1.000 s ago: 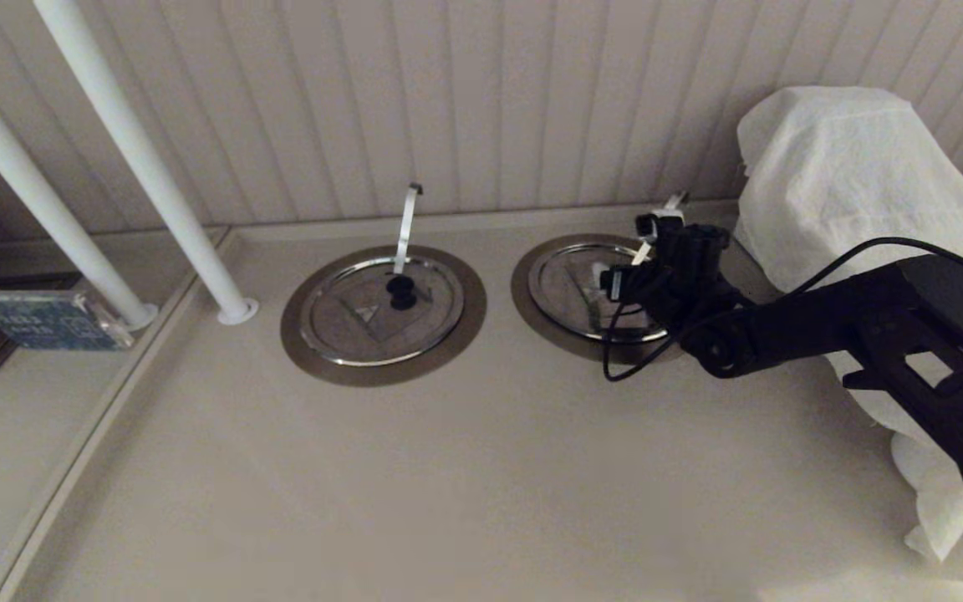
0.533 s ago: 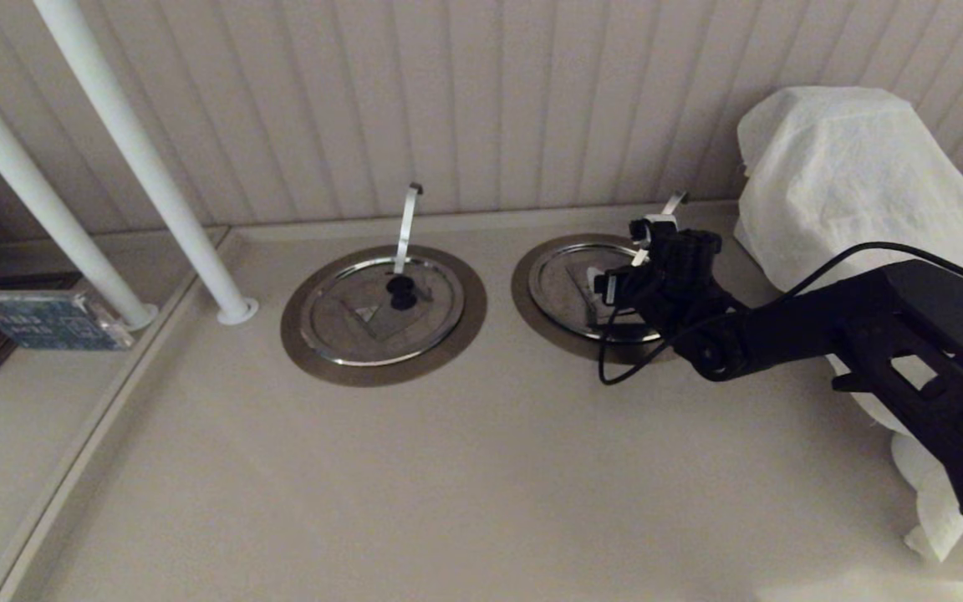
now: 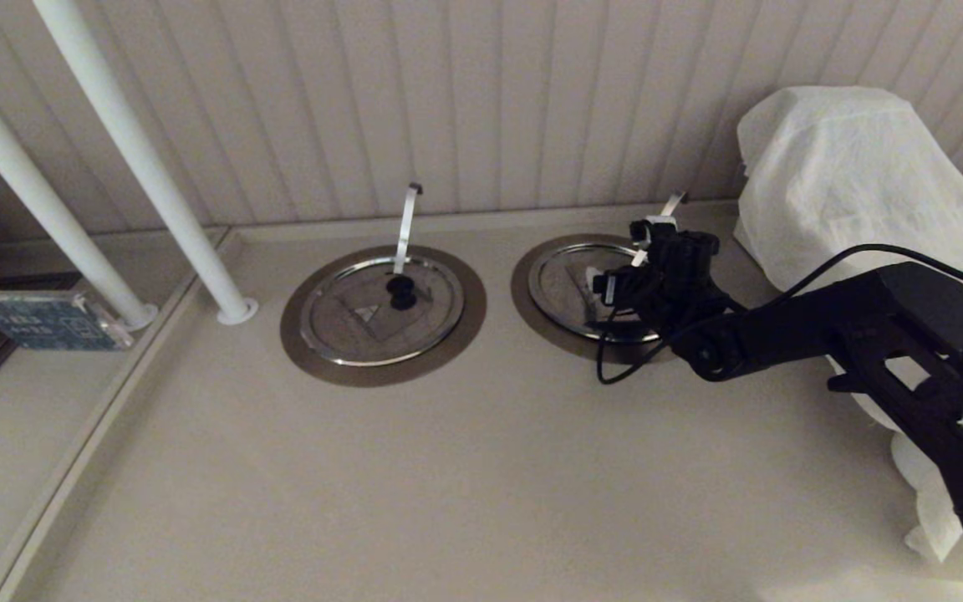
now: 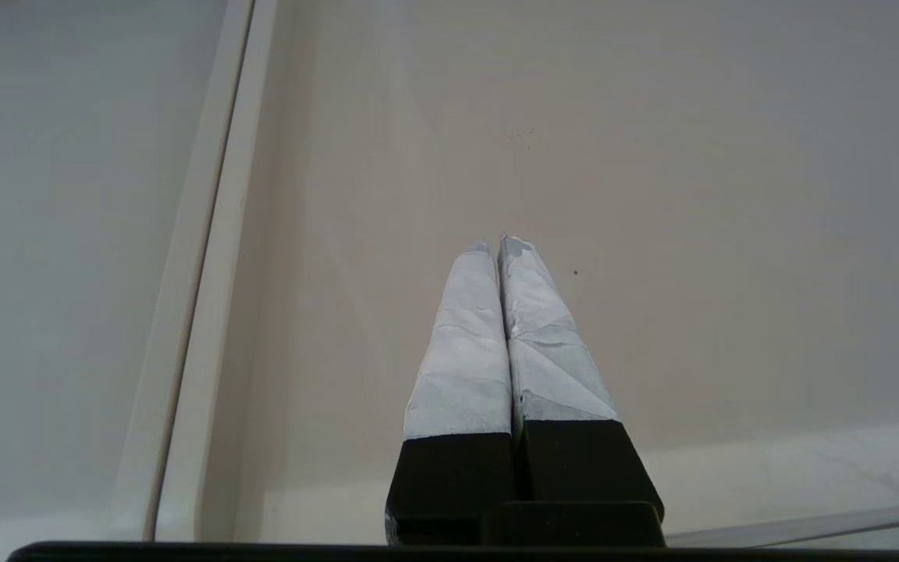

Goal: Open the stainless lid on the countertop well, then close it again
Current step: Open the lid

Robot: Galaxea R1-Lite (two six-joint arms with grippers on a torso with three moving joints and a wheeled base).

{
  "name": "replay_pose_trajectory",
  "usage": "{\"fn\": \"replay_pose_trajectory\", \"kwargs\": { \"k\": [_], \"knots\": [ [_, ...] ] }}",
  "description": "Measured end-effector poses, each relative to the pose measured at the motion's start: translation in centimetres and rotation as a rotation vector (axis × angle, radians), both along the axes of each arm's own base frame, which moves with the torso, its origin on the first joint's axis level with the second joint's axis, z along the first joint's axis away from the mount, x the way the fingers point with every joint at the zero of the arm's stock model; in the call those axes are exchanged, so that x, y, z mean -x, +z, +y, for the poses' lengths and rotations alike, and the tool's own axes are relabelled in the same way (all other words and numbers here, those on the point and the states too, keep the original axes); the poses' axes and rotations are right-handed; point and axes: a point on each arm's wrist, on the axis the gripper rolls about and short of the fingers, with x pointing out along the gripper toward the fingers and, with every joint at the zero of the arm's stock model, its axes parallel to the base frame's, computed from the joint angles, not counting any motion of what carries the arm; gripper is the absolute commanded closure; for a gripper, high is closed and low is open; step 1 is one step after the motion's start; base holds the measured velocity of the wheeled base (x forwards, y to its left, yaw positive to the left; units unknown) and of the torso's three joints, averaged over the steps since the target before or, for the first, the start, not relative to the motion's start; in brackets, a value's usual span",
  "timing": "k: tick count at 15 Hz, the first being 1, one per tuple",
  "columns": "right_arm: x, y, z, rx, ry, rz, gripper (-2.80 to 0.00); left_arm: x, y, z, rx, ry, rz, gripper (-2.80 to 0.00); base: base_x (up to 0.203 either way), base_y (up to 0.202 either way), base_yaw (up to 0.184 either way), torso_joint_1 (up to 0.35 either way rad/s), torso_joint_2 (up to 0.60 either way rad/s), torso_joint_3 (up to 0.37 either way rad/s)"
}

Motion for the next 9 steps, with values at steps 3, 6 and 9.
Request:
{"fn": "replay_pose_trajectory", "kwargs": {
  "k": [3, 6, 9],
  "knots": [
    [-0.02, 0.17, 0.0, -0.013, -0.001, -0.003, -2.8, 0.0, 0.0, 0.0, 0.0, 0.0, 0.0, 0.0, 0.0, 0.0, 0.0, 0.0, 0.0, 0.0],
    [0.0, 0.2, 0.09, -0.019, 0.003, -0.003, -2.8, 0.0, 0.0, 0.0, 0.0, 0.0, 0.0, 0.0, 0.0, 0.0, 0.0, 0.0, 0.0, 0.0],
    [0.06, 0.25, 0.26, -0.021, 0.006, -0.004, -2.8, 0.0, 0.0, 0.0, 0.0, 0.0, 0.0, 0.0, 0.0, 0.0, 0.0, 0.0, 0.0, 0.0]
  ]
}}
